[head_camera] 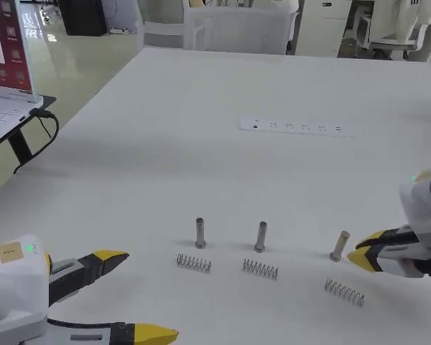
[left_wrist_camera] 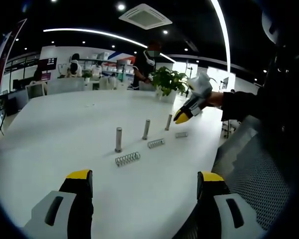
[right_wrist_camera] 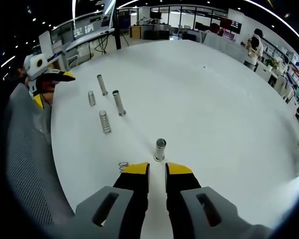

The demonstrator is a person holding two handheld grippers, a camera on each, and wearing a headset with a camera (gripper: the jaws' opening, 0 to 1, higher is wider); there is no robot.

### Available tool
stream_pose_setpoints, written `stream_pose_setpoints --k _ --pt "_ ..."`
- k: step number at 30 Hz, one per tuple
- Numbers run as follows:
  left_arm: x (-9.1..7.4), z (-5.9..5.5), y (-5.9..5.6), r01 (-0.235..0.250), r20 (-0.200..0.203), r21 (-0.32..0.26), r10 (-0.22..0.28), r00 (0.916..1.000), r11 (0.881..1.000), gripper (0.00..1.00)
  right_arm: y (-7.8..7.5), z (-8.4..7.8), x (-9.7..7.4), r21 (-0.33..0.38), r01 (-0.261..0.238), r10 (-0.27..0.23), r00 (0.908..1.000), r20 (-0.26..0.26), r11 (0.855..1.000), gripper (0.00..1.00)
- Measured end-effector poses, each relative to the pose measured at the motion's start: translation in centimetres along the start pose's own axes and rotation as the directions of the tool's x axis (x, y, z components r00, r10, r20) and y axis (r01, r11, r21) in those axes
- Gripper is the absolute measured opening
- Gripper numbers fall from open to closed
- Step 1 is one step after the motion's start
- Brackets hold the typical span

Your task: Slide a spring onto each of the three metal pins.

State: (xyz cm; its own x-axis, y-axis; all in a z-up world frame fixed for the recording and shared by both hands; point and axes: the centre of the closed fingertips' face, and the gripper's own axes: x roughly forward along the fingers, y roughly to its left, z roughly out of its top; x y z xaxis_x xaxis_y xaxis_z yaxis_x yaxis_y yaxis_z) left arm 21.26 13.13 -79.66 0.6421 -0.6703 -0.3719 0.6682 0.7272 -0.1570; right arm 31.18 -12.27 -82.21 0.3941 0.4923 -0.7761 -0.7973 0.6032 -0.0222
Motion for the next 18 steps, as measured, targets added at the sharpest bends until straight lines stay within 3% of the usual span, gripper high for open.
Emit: stream_pose_setpoints --k 9,18 --pt "0.0 0.0 0.0 -0.002 -0.001 -0.001 0.002 1.0000 1.000 0.83 2.4 -1.5 -0.4 -0.041 -0.087 0.086 0.9956 -0.039 0.995 0.12" --pt "-0.1 0.0 0.0 -0.004 -0.001 -0.002 0.004 1.0000 1.000 0.83 3.4 -3.1 0.1 -0.086 -0.137 0.128 0.9863 -0.105 0.987 0.12"
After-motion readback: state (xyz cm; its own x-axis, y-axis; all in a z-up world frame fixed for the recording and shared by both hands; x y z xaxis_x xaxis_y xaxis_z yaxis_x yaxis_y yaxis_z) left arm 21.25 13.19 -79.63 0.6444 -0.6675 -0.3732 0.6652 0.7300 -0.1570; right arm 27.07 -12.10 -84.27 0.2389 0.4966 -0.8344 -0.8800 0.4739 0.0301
